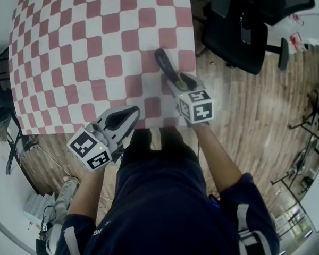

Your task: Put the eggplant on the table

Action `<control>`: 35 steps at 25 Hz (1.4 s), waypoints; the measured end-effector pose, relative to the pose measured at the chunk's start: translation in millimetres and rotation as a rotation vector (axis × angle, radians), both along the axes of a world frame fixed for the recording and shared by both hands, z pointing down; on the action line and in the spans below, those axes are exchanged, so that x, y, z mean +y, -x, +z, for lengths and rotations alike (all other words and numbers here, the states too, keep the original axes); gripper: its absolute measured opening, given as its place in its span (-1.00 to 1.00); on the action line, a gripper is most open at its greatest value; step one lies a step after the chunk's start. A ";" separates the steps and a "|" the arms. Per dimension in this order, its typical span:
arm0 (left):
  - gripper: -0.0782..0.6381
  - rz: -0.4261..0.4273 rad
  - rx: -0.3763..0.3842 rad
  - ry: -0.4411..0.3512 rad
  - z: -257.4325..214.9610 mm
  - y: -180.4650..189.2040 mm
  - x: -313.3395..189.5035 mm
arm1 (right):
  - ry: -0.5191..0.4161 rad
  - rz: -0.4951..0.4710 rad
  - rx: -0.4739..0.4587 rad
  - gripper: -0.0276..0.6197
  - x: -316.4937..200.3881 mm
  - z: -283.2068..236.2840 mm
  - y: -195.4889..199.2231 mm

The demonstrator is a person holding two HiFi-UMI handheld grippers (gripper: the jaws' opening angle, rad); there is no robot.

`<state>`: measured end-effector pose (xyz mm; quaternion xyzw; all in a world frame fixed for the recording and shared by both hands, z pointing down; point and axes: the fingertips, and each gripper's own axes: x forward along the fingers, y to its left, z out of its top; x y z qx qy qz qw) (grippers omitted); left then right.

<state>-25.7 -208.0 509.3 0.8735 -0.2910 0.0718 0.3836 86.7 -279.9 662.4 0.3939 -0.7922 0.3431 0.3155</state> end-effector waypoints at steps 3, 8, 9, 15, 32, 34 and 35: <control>-0.69 0.002 0.000 -0.009 -3.1 2.4 1.0 | -0.031 0.000 -0.024 -0.21 -1.1 -15.8 0.7; -0.69 0.009 0.006 -0.052 -17.2 4.3 -3.1 | -0.093 0.017 -0.071 -0.20 -10.0 -54.4 -3.2; -0.69 0.011 0.009 -0.066 -21.7 4.6 -4.4 | -0.107 0.022 -0.078 -0.20 -12.0 -63.4 -4.6; -0.69 0.007 0.020 -0.141 -55.8 14.2 -6.4 | -0.180 0.045 -0.119 -0.20 -9.2 -124.1 -8.6; -0.69 0.013 0.050 -0.312 -132.4 33.0 0.2 | -0.321 -0.062 -0.308 -0.81 43.3 -251.9 29.1; -0.69 0.018 0.051 -0.328 -138.7 32.8 0.2 | -0.346 -0.092 -0.323 -0.83 48.3 -264.1 35.7; -0.69 0.021 0.051 -0.337 -141.4 32.7 0.2 | -0.359 -0.101 -0.326 -0.83 50.4 -269.6 37.7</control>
